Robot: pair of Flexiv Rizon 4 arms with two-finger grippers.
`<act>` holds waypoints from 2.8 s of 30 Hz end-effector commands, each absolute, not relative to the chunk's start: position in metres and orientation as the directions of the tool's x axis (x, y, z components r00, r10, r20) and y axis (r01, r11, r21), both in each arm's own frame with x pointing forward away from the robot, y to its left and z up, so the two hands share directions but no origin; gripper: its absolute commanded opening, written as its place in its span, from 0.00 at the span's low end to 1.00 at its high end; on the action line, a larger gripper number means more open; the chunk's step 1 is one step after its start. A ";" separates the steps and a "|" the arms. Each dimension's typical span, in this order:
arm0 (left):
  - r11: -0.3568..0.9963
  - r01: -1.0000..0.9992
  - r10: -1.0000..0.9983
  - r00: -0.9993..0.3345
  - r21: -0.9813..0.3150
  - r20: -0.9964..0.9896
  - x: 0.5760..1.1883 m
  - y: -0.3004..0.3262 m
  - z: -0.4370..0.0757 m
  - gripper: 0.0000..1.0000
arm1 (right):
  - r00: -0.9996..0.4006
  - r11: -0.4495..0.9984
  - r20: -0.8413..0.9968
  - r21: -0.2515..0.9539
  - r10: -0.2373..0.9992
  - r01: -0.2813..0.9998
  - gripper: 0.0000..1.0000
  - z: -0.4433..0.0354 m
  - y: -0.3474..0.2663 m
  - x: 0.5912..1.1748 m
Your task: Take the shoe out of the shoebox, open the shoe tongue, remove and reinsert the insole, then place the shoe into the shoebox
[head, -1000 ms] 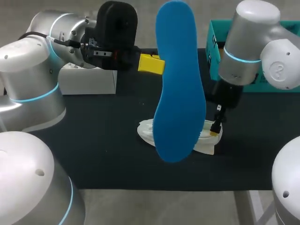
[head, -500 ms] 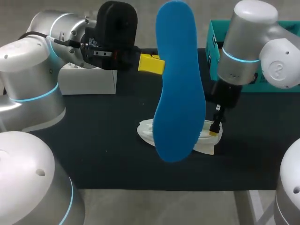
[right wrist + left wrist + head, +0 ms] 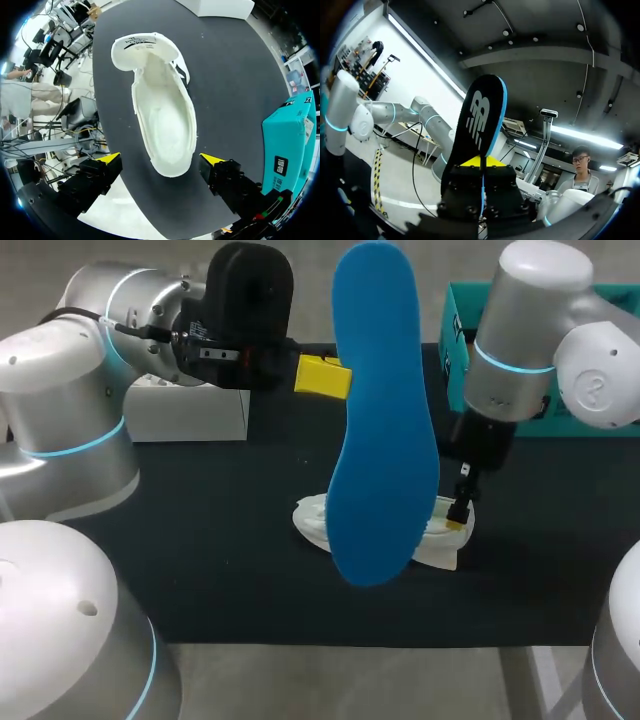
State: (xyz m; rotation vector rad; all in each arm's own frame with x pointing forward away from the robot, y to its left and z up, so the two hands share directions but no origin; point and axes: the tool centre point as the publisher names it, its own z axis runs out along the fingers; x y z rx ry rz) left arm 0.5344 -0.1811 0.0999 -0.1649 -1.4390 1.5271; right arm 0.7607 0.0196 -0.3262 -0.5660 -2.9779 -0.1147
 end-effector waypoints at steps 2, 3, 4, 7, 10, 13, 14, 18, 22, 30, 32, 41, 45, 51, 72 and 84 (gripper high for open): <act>0.195 -0.544 0.707 -0.499 -0.816 0.501 0.534 -0.181 0.099 0.00 | -0.925 0.928 0.117 0.055 0.362 0.370 1.00 -0.326 0.019 0.759; 0.195 -0.544 0.707 -0.499 -0.816 0.501 0.534 -0.181 0.099 0.00 | -0.925 0.928 0.117 0.055 0.362 0.370 1.00 -0.326 0.019 0.759; 0.195 -0.544 0.707 -0.499 -0.816 0.501 0.534 -0.181 0.099 0.00 | -0.925 0.928 0.117 0.055 0.362 0.370 1.00 -0.326 0.019 0.759; 0.195 -0.544 0.707 -0.499 -0.816 0.501 0.534 -0.181 0.099 0.00 | -0.925 0.928 0.117 0.055 0.362 0.370 1.00 -0.326 0.019 0.759; 0.195 -0.544 0.707 -0.499 -0.816 0.501 0.534 -0.181 0.099 0.00 | -0.925 0.928 0.117 0.055 0.362 0.370 1.00 -0.326 0.019 0.759; 0.195 -0.544 0.707 -0.499 -0.816 0.501 0.534 -0.181 0.099 0.00 | -0.925 0.928 0.117 0.055 0.362 0.370 1.00 -0.326 0.019 0.759; 0.195 -0.544 0.707 -0.499 -0.816 0.501 0.534 -0.181 0.099 0.00 | -0.925 0.928 0.117 0.055 0.362 0.370 1.00 -0.326 0.019 0.759; 0.195 -0.544 0.707 -0.499 -0.816 0.501 0.534 -0.181 0.099 0.00 | -0.925 0.928 0.117 0.055 0.362 0.370 1.00 -0.326 0.019 0.759; 0.195 -0.544 0.707 -0.499 -0.816 0.501 0.534 -0.181 0.099 0.00 | -0.925 0.928 0.117 0.055 0.362 0.370 1.00 -0.326 0.019 0.759; 0.195 -0.544 0.707 -0.499 -0.816 0.501 0.534 -0.181 0.099 0.00 | -0.924 0.927 0.106 0.036 0.368 0.373 1.00 -0.324 0.019 0.769; 0.195 -0.544 0.707 -0.499 -0.816 0.501 0.534 -0.181 0.099 0.00 | -0.918 0.923 0.100 0.000 0.383 0.385 1.00 -0.321 0.019 0.780; 0.195 -0.544 0.707 -0.499 -0.816 0.501 0.534 -0.181 0.099 0.00 | -0.933 0.934 0.056 -0.045 0.355 0.353 1.00 -0.336 0.040 0.826; 0.195 -0.544 0.707 -0.499 -0.816 0.501 0.534 -0.181 0.099 0.00 | -0.938 0.940 0.069 -0.065 0.339 0.335 1.00 -0.353 0.048 0.837; 0.195 -0.544 0.707 -0.499 -0.816 0.501 0.534 -0.181 0.099 0.00 | -0.948 0.950 0.077 -0.068 0.308 0.304 1.00 -0.368 0.062 0.846; 0.195 -0.544 0.707 -0.499 -0.816 0.501 0.534 -0.181 0.099 0.00 | -0.960 0.967 0.124 -0.071 0.251 0.244 0.00 -0.382 0.075 0.847; 0.195 -0.544 0.707 -0.499 -0.816 0.501 0.534 -0.181 0.099 0.00 | -0.655 0.650 0.059 0.090 0.753 0.755 0.00 -0.321 0.048 0.837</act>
